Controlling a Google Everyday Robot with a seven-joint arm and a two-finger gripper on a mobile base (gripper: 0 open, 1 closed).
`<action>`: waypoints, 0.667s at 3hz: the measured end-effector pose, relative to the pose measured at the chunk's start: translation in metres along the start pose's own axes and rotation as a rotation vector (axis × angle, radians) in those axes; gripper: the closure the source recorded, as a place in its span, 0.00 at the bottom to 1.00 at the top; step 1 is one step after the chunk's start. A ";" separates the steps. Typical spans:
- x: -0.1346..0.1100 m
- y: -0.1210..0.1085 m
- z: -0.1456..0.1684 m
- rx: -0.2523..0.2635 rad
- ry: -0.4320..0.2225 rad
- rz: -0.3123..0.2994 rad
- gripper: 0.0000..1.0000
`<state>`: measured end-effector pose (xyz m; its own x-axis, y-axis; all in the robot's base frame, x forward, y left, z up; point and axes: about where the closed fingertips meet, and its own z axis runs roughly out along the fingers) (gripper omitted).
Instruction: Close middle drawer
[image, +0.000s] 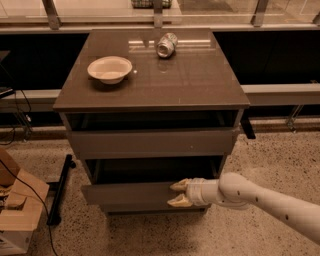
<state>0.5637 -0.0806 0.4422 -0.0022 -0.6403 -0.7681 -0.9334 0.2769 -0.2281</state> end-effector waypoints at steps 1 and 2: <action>-0.001 -0.013 0.006 0.007 0.003 -0.001 0.00; -0.001 -0.013 0.006 0.007 0.003 -0.001 0.00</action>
Offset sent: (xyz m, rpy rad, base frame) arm 0.0564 0.0018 -0.0058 0.0161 0.0002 -0.0216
